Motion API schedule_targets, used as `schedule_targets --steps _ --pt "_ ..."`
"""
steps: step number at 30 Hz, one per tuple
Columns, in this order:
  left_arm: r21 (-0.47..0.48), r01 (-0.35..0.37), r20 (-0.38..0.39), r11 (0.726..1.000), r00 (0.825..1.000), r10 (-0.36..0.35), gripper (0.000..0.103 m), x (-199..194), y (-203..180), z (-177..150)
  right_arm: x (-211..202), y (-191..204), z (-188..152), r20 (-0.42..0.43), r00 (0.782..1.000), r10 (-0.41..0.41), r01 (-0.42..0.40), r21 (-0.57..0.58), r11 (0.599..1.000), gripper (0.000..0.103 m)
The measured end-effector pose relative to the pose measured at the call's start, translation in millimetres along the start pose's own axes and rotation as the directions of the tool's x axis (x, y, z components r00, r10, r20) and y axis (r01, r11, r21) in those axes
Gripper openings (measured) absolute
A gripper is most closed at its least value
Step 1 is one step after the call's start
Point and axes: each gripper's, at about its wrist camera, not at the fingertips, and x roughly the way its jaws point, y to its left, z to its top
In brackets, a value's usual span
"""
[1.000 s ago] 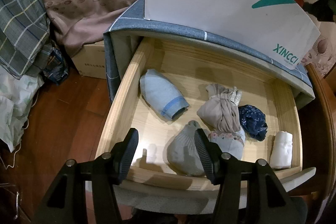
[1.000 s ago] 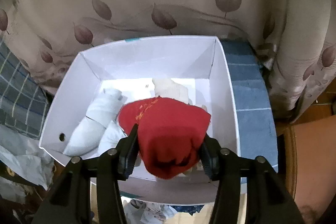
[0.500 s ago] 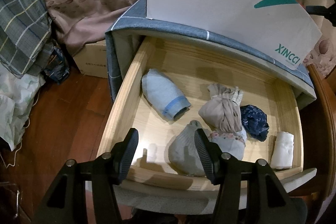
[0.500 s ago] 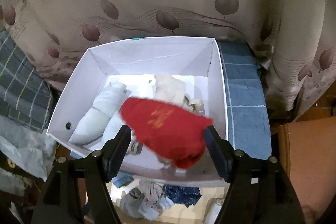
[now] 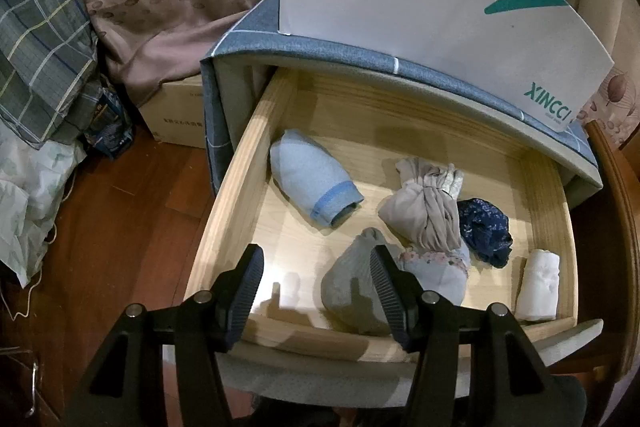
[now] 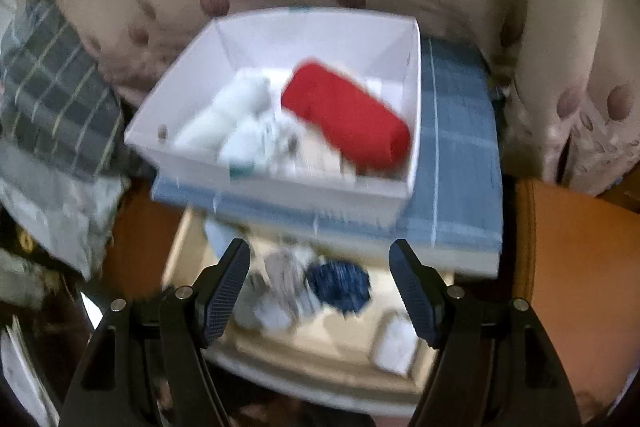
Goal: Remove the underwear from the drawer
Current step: 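Move the right tool back to the drawer above the white rolled sock, then close the right gripper around the white rolled sock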
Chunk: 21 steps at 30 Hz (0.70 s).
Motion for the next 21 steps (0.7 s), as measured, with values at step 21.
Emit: schedule_targets --steps 21 --pt "-0.015 0.095 -0.164 0.995 0.982 -0.097 0.057 21 -4 7 161 -73 -122 -0.442 0.888 -0.127 0.185 0.091 0.978 0.047"
